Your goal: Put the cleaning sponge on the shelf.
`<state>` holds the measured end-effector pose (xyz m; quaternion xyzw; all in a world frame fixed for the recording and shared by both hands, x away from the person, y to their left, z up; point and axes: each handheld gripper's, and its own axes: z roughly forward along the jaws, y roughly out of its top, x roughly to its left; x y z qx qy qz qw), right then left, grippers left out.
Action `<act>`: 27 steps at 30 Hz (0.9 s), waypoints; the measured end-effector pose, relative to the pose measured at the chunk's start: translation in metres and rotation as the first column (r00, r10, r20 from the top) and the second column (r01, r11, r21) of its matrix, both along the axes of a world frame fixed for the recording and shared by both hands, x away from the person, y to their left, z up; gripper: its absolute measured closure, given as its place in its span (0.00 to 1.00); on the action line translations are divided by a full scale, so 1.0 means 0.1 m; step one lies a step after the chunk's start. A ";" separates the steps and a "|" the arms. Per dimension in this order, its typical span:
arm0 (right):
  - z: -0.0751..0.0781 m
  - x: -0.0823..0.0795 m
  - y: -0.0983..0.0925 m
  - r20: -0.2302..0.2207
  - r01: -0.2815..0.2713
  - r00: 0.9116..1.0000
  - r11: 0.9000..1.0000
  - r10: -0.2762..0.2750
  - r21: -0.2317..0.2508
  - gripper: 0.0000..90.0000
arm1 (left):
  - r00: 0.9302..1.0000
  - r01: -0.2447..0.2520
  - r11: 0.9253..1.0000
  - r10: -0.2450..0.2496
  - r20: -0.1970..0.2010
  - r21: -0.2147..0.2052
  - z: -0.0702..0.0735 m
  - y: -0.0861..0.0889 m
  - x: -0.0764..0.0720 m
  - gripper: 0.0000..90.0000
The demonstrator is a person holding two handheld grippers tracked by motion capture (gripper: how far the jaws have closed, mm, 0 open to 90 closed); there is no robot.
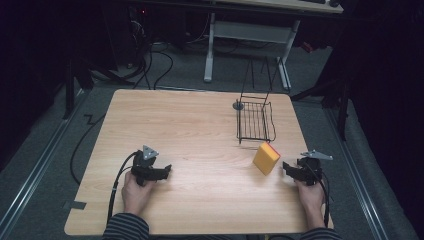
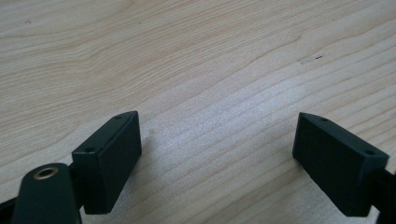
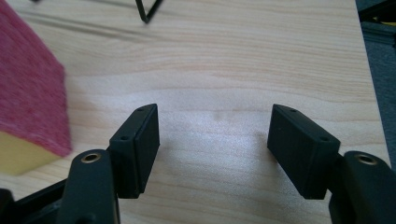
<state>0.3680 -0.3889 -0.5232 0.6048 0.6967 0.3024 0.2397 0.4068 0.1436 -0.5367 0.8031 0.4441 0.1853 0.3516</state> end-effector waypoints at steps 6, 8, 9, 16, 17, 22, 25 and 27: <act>0.10 -0.03 -0.06 0.037 0.004 0.999 0.998 -0.006 0.056 0.39 | 1.000 0.000 1.000 0.000 0.000 0.001 0.00 0.00 0.00 0.18; 0.16 -0.04 -0.06 0.044 -0.005 0.999 0.999 0.003 0.051 0.40 | 1.000 0.000 1.000 0.000 0.000 0.001 0.00 0.00 0.00 0.18; 0.17 -0.04 -0.05 0.048 -0.005 0.999 0.999 0.003 0.052 0.40 | 1.000 -0.001 1.000 0.001 0.000 0.002 0.00 0.00 0.00 0.18; 0.33 -0.04 0.02 0.110 -0.026 0.994 0.998 0.020 0.053 0.41 | 1.000 -0.001 1.000 0.001 0.000 0.000 0.00 0.00 0.00 0.18; 0.35 -0.05 0.02 0.120 -0.032 0.992 0.998 0.025 0.057 0.41 | 1.000 0.000 1.000 0.000 0.000 0.001 0.00 0.00 0.00 0.18; 0.45 -0.09 0.04 0.165 -0.042 0.986 0.996 0.028 0.080 0.41 | 1.000 -0.001 1.000 0.001 0.000 0.000 0.00 0.00 0.00 0.18; 0.51 -0.14 0.04 0.196 -0.056 0.980 0.994 0.037 0.092 0.41 | 1.000 -0.001 1.000 0.001 0.000 0.001 0.00 0.00 0.00 0.18; 0.56 -0.16 0.06 0.215 -0.065 0.976 0.993 0.043 0.098 0.41 | 1.000 -0.001 1.000 0.001 0.000 0.001 0.00 0.00 0.00 0.18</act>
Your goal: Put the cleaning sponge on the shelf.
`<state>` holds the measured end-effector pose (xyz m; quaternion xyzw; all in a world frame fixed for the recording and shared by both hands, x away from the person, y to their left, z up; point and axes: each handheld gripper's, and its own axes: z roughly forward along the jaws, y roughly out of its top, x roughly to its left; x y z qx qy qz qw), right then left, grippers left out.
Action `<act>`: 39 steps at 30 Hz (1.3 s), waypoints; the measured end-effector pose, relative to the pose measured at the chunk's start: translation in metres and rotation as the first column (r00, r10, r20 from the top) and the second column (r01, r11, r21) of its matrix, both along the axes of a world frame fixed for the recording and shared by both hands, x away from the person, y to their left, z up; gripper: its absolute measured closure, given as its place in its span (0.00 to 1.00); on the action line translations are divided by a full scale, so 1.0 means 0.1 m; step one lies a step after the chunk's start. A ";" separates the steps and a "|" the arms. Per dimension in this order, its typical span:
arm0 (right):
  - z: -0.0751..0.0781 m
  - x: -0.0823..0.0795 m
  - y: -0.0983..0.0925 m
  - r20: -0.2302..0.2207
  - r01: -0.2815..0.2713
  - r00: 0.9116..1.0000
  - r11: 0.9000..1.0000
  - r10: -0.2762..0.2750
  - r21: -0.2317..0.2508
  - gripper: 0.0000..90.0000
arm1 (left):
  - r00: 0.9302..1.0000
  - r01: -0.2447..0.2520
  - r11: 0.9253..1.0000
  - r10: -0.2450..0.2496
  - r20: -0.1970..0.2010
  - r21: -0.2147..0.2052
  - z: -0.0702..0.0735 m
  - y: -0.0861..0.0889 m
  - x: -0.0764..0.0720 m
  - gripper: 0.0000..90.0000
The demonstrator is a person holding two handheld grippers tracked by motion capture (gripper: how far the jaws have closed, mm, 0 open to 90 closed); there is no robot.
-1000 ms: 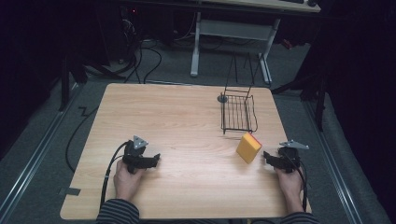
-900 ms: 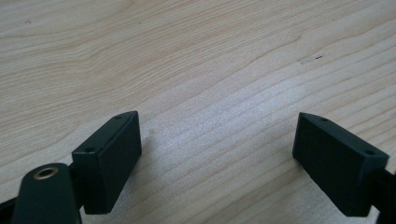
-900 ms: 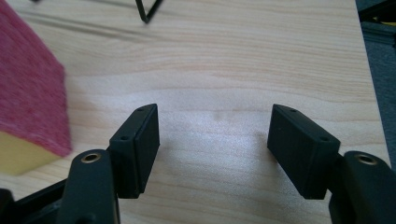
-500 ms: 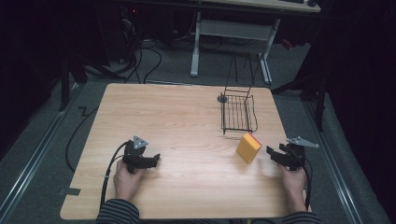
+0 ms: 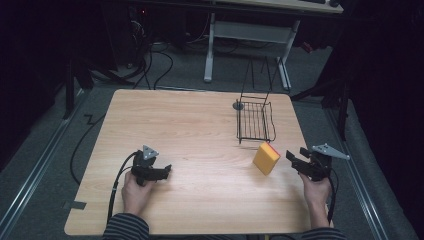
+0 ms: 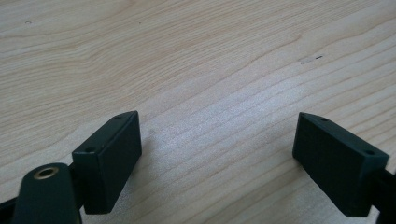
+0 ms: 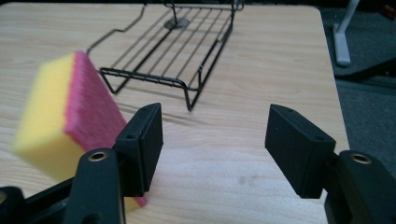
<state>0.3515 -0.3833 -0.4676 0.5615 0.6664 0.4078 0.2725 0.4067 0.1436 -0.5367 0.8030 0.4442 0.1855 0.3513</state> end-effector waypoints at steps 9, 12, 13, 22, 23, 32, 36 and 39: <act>0.15 -0.14 0.05 0.066 -0.054 0.996 0.998 0.052 0.030 0.41 | 1.000 0.000 1.000 0.000 -0.001 0.001 0.00 0.00 0.00 0.18; 0.17 -0.20 0.08 0.077 -0.072 0.995 0.997 0.069 0.039 0.41 | 1.000 0.000 1.000 0.000 0.000 0.001 0.00 0.00 0.00 0.18; 0.17 -0.20 0.08 0.077 -0.072 0.995 0.997 0.069 0.039 0.41 | 1.000 0.000 1.000 0.000 0.000 0.001 0.00 0.00 0.00 0.18; 0.13 -0.33 0.26 0.076 -0.149 0.986 0.989 0.147 0.020 0.38 | 1.000 0.000 1.000 0.000 0.000 0.001 0.00 0.00 0.00 0.18; 0.12 -0.34 0.27 0.075 -0.156 0.985 0.988 0.154 0.019 0.37 | 1.000 0.000 1.000 0.000 0.000 0.001 0.00 0.00 0.00 0.18; 0.06 -0.37 0.35 0.071 -0.177 0.982 0.984 0.176 0.007 0.36 | 1.000 0.000 1.000 0.000 0.000 0.002 0.00 0.00 0.00 0.18; 0.04 -0.37 0.36 0.070 -0.177 0.982 0.984 0.176 0.009 0.35 | 1.000 0.000 1.000 0.000 0.000 0.002 0.00 0.00 0.00 0.18; 0.01 -0.37 0.40 0.063 -0.180 0.982 0.984 0.179 0.004 0.35 | 1.000 0.000 1.000 0.000 0.000 0.002 0.00 0.00 0.00 0.18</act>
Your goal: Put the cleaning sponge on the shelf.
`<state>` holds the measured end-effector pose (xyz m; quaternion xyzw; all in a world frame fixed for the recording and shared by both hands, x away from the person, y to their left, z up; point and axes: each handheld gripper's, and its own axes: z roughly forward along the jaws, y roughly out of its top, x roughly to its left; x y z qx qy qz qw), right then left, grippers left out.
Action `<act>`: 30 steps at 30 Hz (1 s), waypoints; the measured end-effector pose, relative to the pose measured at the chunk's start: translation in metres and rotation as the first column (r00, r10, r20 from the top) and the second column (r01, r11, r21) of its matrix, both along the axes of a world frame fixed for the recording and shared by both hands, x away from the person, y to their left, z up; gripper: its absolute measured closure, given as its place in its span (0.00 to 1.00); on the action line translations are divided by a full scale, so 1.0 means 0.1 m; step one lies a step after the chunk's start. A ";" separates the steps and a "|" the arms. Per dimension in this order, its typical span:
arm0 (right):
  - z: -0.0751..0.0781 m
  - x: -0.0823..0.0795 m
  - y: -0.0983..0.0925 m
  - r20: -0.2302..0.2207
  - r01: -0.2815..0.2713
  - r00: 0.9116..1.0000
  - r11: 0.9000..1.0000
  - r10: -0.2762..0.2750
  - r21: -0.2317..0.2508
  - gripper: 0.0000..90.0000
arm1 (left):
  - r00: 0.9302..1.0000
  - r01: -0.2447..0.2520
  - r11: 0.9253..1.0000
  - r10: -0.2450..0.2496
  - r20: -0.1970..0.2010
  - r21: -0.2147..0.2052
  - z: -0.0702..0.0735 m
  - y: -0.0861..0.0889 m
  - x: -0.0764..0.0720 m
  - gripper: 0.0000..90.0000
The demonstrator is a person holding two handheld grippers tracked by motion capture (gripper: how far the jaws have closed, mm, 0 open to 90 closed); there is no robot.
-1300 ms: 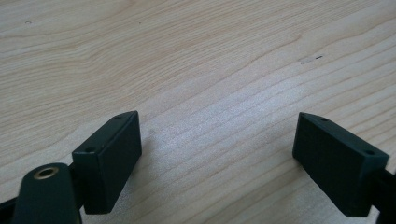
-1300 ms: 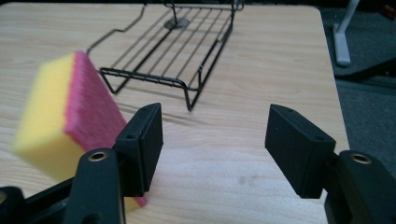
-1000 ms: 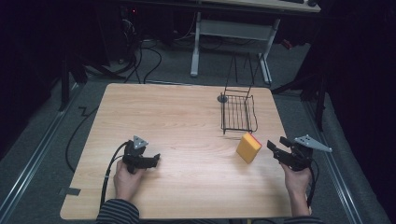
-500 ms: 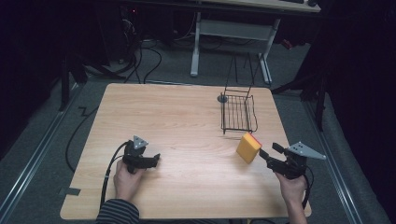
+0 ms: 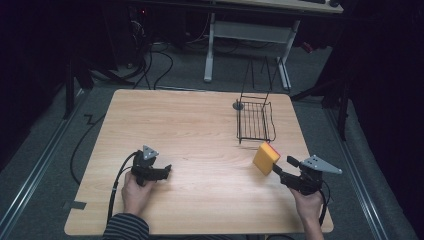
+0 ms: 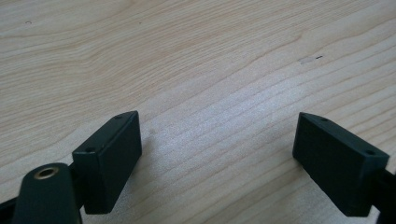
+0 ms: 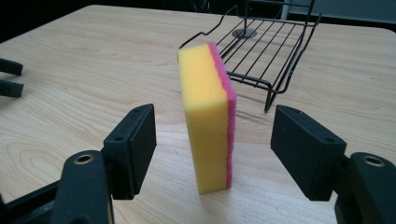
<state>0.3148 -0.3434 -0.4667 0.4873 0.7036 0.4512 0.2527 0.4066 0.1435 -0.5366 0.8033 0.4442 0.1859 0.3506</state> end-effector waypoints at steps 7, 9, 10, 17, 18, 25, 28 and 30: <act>-0.08 0.05 0.05 -0.018 -0.007 1.000 1.000 0.006 -0.008 0.34 | 1.000 0.000 1.000 0.000 0.000 0.000 0.00 0.00 0.00 0.18; -0.11 0.08 0.07 -0.024 -0.006 1.000 1.000 0.006 -0.011 0.35 | 1.000 0.000 1.000 0.000 0.000 0.000 0.00 0.00 0.00 0.18; -0.12 0.09 0.08 -0.028 -0.005 1.000 1.000 0.005 -0.010 0.35 | 1.000 0.000 1.000 0.000 0.000 0.001 0.00 0.00 0.00 0.18; -0.20 0.18 0.12 -0.048 -0.005 0.999 1.000 0.003 -0.022 0.36 | 1.000 0.000 1.000 0.000 0.000 0.001 0.00 0.00 0.00 0.18; -0.20 0.19 0.13 -0.051 -0.003 0.999 1.000 0.001 -0.021 0.36 | 1.000 0.000 1.000 0.000 0.000 0.001 0.00 0.00 0.00 0.18; -0.28 0.27 0.14 -0.079 0.002 0.997 1.000 -0.004 -0.021 0.38 | 1.000 0.000 1.000 0.000 0.000 0.001 0.00 0.00 0.00 0.18; -0.32 0.30 0.15 -0.089 0.002 0.996 1.000 -0.004 -0.022 0.39 | 1.000 0.000 1.000 0.000 0.001 0.000 0.00 0.00 0.00 0.18; -0.33 0.31 0.15 -0.096 0.002 0.995 1.000 -0.004 -0.020 0.39 | 1.000 0.000 1.000 0.000 0.001 0.000 0.00 0.00 0.00 0.18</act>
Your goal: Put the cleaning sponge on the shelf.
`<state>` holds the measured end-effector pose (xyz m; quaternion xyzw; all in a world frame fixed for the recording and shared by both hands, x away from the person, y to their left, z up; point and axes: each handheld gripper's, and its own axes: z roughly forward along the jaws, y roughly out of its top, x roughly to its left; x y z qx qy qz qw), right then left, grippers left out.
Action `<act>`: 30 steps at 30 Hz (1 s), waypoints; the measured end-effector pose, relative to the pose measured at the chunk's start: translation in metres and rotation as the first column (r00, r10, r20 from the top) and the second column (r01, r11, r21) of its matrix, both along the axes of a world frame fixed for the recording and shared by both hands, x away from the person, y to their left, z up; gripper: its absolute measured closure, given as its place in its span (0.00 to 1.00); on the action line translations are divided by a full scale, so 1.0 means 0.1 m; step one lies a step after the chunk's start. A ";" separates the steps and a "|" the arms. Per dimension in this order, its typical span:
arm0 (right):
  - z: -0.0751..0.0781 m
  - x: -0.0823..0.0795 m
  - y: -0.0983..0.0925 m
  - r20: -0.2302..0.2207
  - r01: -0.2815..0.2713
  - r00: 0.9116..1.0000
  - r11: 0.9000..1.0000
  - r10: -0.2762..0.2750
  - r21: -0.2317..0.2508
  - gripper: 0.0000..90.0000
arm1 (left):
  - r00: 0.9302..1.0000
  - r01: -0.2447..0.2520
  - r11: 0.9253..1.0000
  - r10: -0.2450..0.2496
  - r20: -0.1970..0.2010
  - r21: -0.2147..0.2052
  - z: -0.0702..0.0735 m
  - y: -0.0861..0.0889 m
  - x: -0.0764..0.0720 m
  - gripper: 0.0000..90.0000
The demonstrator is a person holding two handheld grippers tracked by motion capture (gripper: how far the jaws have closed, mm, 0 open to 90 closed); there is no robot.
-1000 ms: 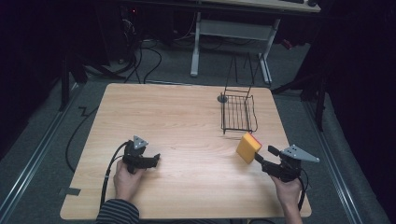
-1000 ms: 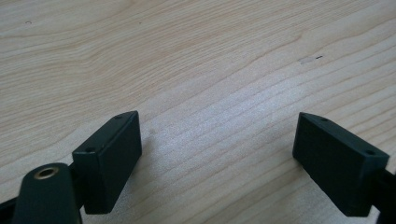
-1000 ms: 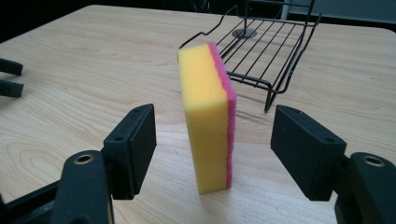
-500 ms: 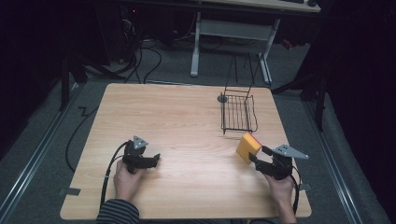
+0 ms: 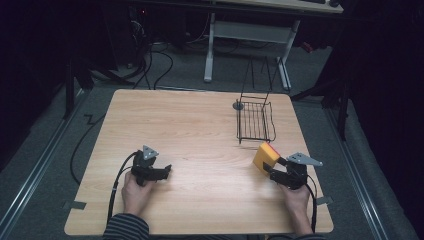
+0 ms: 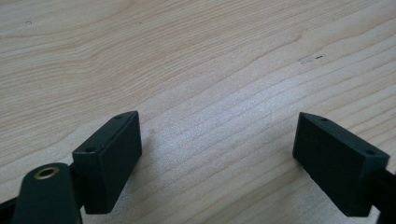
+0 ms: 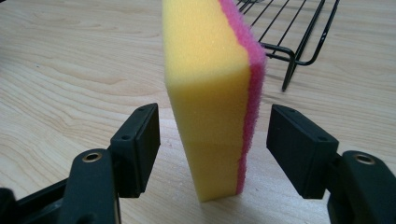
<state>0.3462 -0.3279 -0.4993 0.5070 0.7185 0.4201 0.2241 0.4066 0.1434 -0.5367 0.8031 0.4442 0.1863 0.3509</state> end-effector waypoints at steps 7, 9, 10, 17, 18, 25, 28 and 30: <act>-0.05 0.05 0.01 -0.010 0.005 1.000 1.000 -0.005 0.002 0.41 | 1.000 0.000 1.000 0.000 0.000 0.000 0.00 0.00 0.00 0.18; -0.06 0.06 0.02 -0.020 0.010 1.000 1.000 -0.010 0.006 0.41 | 1.000 0.000 1.000 0.000 0.000 0.000 0.00 0.00 0.00 0.18; -0.07 0.07 0.02 -0.021 0.007 1.000 1.000 -0.007 0.004 0.41 | 1.000 0.000 1.000 0.000 0.000 0.000 0.00 0.00 0.00 0.18; -0.12 0.11 0.05 -0.036 0.000 0.999 1.000 -0.001 -0.022 0.44 | 1.000 0.000 1.000 0.000 0.000 0.000 0.00 0.00 0.00 0.18; -0.12 0.11 0.05 -0.040 -0.001 0.999 1.000 0.000 -0.027 0.44 | 1.000 0.000 1.000 0.000 0.000 0.000 0.00 0.00 0.00 0.18; -0.15 0.12 0.08 -0.049 -0.009 0.999 0.999 0.007 -0.050 0.50 | 1.000 0.000 1.000 0.000 0.000 0.000 0.00 0.00 0.00 0.18; -0.16 0.11 0.10 -0.045 -0.025 0.999 0.996 0.022 -0.080 0.55 | 1.000 0.000 1.000 0.000 0.000 0.000 0.00 0.00 0.00 0.18; -0.17 0.11 0.10 -0.040 -0.029 0.999 0.996 0.026 -0.084 0.58 | 1.000 0.000 1.000 0.000 0.000 0.000 0.00 0.00 0.00 0.18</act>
